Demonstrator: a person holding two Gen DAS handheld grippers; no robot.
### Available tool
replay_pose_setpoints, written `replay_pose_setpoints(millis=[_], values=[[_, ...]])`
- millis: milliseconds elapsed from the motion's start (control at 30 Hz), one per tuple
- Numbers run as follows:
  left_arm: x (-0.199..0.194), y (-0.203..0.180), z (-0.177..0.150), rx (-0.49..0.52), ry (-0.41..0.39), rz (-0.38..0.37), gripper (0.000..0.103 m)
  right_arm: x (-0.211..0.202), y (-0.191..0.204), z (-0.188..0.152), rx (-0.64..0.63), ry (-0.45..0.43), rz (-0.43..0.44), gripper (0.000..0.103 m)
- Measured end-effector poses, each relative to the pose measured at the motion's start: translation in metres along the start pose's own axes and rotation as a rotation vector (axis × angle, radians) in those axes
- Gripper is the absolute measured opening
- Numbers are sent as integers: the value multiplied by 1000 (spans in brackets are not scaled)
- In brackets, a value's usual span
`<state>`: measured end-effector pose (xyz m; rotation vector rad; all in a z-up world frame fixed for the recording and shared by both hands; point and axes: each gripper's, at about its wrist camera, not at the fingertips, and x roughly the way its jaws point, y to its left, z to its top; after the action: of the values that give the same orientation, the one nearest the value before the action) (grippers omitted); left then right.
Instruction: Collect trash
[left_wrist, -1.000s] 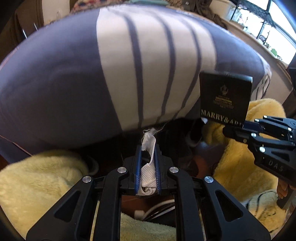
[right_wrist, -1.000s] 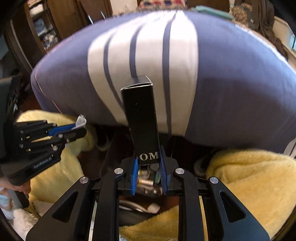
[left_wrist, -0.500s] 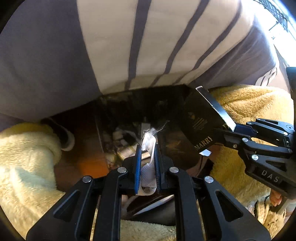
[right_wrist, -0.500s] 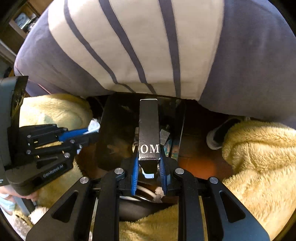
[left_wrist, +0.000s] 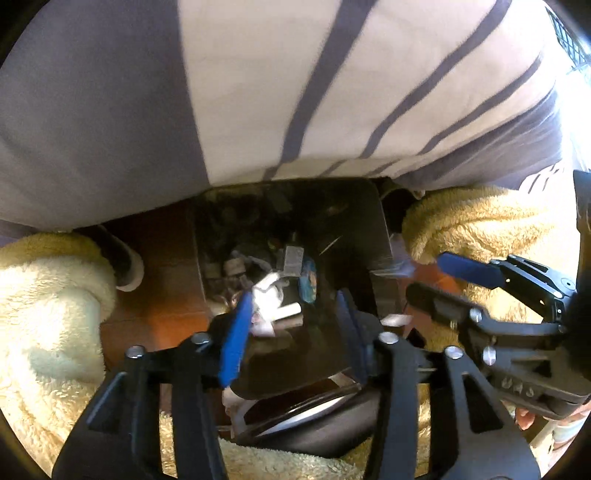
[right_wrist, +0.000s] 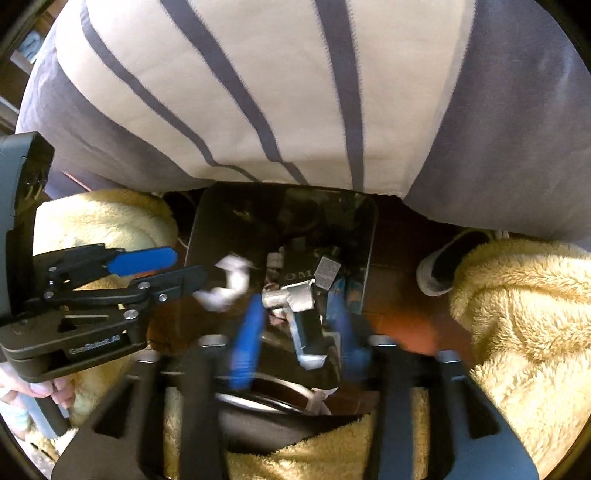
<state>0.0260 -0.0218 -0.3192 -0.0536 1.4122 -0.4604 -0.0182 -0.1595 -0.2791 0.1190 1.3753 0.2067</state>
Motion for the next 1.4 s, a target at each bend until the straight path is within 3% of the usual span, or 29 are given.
replay_pose_setpoints(millis=[67, 133, 233, 333, 533, 733, 867, 933, 1067, 1200, 1400], values=[[-7, 0, 1, -6, -23, 11, 53, -5, 0, 0, 1, -14, -8, 57], [-19, 0, 1, -7, -55, 33, 66, -11, 0, 0, -4, -31, -24, 65], [-34, 0, 3, -7, -97, 50, 77, -21, 0, -1, -15, -59, -41, 80], [-57, -1, 2, 1, -154, 76, 84, -34, 2, 0, -22, -92, -53, 89], [-109, -5, 1, 19, -284, 125, 94, -78, 3, 5, -29, -210, -86, 96], [-194, -25, 4, 64, -502, 176, 95, -177, 4, 15, -24, -500, -150, 99], [-256, -48, 2, 109, -676, 226, 95, -256, 15, 14, -39, -728, -199, 99], [-287, -60, -1, 122, -771, 256, 95, -281, 20, 12, -42, -803, -213, 99], [-327, -77, -8, 146, -895, 291, 95, -338, 30, 4, -10, -995, -280, 99], [-356, -99, -16, 182, -995, 344, 95, -370, 35, -2, -1, -1111, -349, 99], [-377, -114, -24, 179, -1088, 374, 95, -400, 30, -14, 33, -1202, -327, 99]])
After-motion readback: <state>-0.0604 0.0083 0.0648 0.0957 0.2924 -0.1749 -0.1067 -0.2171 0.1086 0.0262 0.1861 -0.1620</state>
